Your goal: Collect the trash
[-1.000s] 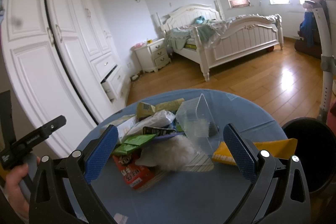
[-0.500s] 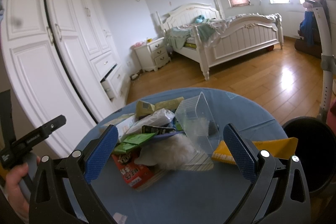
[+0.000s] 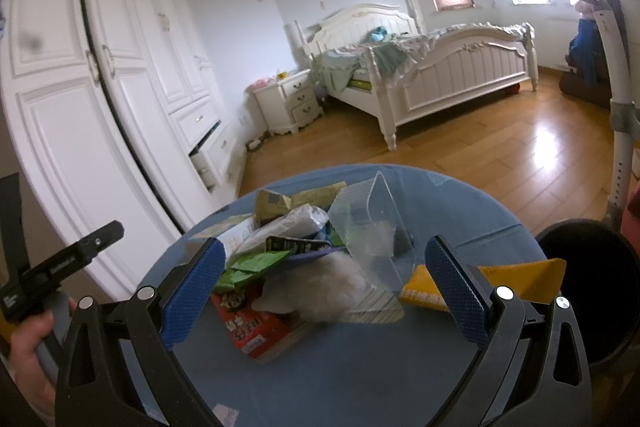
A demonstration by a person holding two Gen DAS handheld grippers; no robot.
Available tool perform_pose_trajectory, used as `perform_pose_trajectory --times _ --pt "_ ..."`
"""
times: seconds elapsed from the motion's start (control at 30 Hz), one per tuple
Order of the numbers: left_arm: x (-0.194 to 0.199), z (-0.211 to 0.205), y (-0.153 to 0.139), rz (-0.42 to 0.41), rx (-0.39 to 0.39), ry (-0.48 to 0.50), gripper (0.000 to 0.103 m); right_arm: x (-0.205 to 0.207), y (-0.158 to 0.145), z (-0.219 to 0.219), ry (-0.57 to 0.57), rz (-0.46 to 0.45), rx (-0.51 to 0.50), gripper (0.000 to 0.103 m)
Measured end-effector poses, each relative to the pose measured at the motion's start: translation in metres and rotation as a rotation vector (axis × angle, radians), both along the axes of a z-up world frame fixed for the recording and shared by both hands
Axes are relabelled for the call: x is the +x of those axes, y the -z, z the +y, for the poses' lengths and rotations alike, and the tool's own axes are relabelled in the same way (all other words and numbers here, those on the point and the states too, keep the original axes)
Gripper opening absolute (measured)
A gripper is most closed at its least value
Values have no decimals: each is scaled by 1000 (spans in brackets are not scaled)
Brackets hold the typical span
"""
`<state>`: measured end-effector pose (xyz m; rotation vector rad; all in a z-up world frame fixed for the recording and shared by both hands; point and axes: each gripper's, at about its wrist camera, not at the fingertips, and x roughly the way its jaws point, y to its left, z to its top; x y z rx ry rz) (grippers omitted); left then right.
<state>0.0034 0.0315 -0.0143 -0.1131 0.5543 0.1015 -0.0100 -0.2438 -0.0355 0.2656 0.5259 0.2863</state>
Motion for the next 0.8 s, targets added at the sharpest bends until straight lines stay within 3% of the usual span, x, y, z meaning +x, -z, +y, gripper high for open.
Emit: perform_pose_trajectory --times 0.17,0.4,0.47,0.53,0.57,0.7,0.8 --pt "8 6 4 25 -25 23 98 6 -5 3 -27 -5 -32 99" --pt "53 15 7 124 -147 168 98 66 -69 35 -227 -136 -321 94" --pt "73 12 14 183 -199 220 98 102 -75 54 -323 -91 -419 89" --pt "87 8 19 214 -228 242 98 136 -67 74 -419 -15 -510 67" --pt "96 4 22 225 -218 247 98 151 -61 85 -456 22 -553 63" --pt "121 -15 36 279 -177 286 98 195 -26 123 -646 172 -667 60" --pt "135 -20 50 330 -132 281 85 210 -6 145 -712 220 -756 58"
